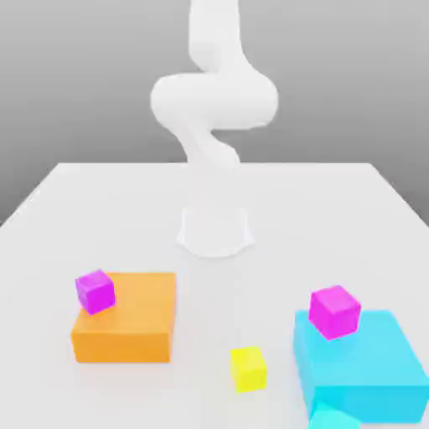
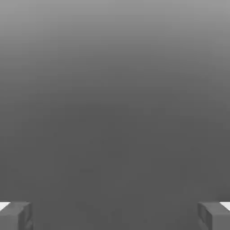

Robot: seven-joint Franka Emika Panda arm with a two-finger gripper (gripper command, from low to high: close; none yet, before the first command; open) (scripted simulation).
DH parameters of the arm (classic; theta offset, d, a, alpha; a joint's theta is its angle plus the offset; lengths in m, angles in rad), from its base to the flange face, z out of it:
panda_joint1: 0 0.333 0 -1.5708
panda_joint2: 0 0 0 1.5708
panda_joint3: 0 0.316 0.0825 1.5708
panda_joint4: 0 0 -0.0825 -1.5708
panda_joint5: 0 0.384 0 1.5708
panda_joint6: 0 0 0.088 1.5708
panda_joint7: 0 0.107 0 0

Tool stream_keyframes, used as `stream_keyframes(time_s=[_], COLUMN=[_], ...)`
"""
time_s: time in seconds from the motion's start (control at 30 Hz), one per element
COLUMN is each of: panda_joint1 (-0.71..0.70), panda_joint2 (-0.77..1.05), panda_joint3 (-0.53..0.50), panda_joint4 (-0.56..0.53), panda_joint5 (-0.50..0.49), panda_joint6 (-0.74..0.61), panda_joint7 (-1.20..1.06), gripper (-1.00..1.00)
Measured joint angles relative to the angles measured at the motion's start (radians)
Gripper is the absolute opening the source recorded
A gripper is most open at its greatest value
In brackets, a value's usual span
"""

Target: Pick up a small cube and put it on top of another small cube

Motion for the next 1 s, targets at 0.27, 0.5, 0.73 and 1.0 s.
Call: stream_keyframes(time_s=[0.27,0.5,0.73,1.0], panda_joint1=[-0.088,-0.155,-0.204,-0.188], panda_joint2=[0.216,0.401,0.591,0.813], panda_joint3=[0.11,0.208,0.284,0.283], panda_joint4=[-0.092,-0.171,-0.251,-0.34], panda_joint5=[0.026,0.02,-0.027,-0.122], panda_joint6=[0.122,0.228,0.333,0.451], panda_joint7=[0.322,0.618,0.944,1.346], gripper=[0.0,0.0,0.0,0.0])
